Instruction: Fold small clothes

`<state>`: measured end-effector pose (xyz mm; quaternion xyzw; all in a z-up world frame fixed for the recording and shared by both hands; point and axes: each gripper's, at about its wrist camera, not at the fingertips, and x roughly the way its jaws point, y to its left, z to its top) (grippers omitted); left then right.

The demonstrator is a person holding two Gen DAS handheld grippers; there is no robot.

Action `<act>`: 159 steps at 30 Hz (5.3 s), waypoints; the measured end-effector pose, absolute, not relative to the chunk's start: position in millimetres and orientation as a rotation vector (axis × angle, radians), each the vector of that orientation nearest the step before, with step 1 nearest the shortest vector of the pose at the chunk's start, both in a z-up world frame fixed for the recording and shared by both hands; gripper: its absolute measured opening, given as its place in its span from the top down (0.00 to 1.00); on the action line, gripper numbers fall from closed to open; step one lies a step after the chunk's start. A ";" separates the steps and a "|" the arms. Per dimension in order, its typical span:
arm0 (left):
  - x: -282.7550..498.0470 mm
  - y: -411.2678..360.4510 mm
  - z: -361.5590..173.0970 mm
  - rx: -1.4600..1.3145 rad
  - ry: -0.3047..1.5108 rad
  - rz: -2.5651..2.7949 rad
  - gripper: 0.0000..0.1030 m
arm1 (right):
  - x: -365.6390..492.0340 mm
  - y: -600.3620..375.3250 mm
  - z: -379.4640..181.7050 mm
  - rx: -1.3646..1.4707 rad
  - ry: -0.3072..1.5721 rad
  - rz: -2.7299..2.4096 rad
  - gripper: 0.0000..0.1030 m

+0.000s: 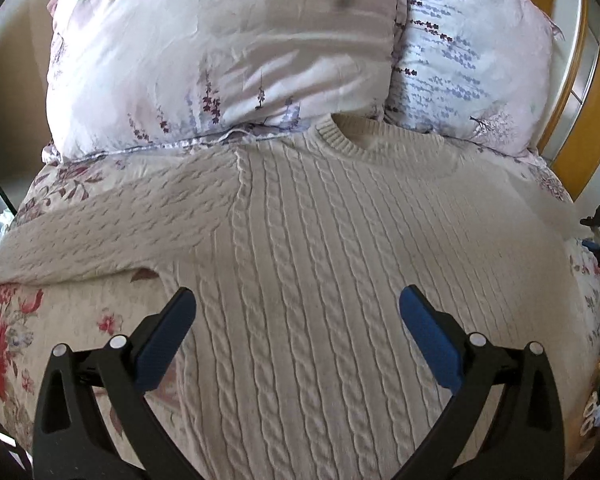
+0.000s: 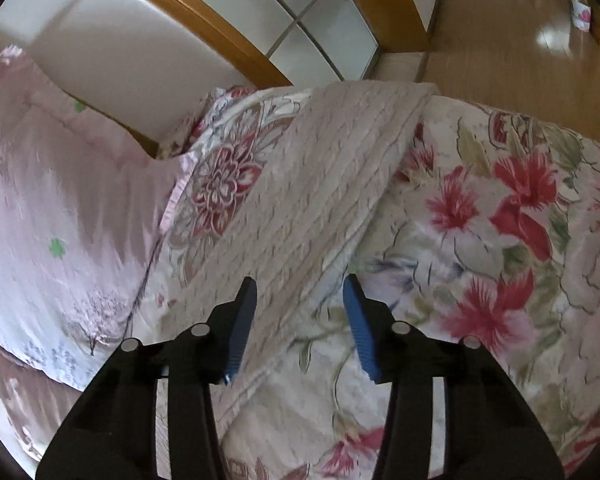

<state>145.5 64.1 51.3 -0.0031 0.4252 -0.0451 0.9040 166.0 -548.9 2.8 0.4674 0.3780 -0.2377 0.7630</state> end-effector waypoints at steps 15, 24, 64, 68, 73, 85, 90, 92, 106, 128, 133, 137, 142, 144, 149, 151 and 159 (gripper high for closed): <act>166.9 69.6 48.9 -0.121 0.840 -0.177 0.02 | 175.5 -558.2 2.5 0.937 0.751 -0.513 0.91; 162.9 71.8 58.0 -0.133 0.782 -0.201 0.02 | 187.2 -489.9 85.5 0.652 0.615 -0.336 0.92; 199.5 113.6 29.0 -0.615 0.867 -0.354 0.06 | 247.3 -154.4 83.9 0.188 0.954 0.468 0.83; 206.3 102.2 19.7 -0.658 0.914 -0.404 0.15 | 227.8 -145.1 62.9 0.207 1.040 0.534 0.61; 220.6 89.3 4.8 -0.704 0.994 -0.411 0.29 | 215.0 -234.6 50.6 0.590 1.094 0.364 0.58; 251.8 80.1 -9.7 -0.663 1.054 -0.335 0.82 | 188.1 -368.3 18.5 1.017 0.902 -0.072 0.71; 269.3 73.1 6.3 -0.569 0.998 -0.348 0.93 | 184.5 -357.5 35.1 0.954 0.803 -0.046 0.92; 272.5 76.9 16.0 -0.521 0.959 -0.330 0.93 | 180.0 -350.5 46.5 0.899 0.763 -0.063 0.92; 218.1 145.1 23.6 -0.502 0.945 -0.241 0.46 | 163.6 -319.6 52.3 0.667 0.889 -0.142 0.40; 141.1 375.6 -7.5 -1.142 0.686 0.283 0.60 | 154.3 -285.7 41.2 0.666 0.839 0.186 0.32; 142.2 386.3 -13.9 -1.192 0.669 0.302 0.80 | 155.0 -286.2 41.2 0.681 0.835 0.195 0.32; 142.6 386.6 -11.3 -1.190 0.657 0.294 0.94 | 155.1 -286.3 40.9 0.687 0.832 0.202 0.32; 144.9 366.4 24.8 -1.130 0.576 0.199 0.95 | 154.6 -287.9 40.4 0.699 0.826 0.212 0.31; 149.7 347.2 45.2 -1.094 0.552 0.125 0.95 | 154.7 -288.3 40.2 0.702 0.825 0.214 0.31; 174.1 272.1 83.7 -0.977 0.563 -0.078 0.95 | 154.4 -290.1 39.7 0.708 0.822 0.219 0.31; 187.2 230.3 91.5 -0.921 0.587 -0.164 0.95 | 154.2 -290.0 39.8 0.710 0.821 0.218 0.31; 232.6 64.3 63.8 -0.663 0.775 -0.344 0.94 | 155.9 -289.4 39.8 0.694 0.838 0.209 0.31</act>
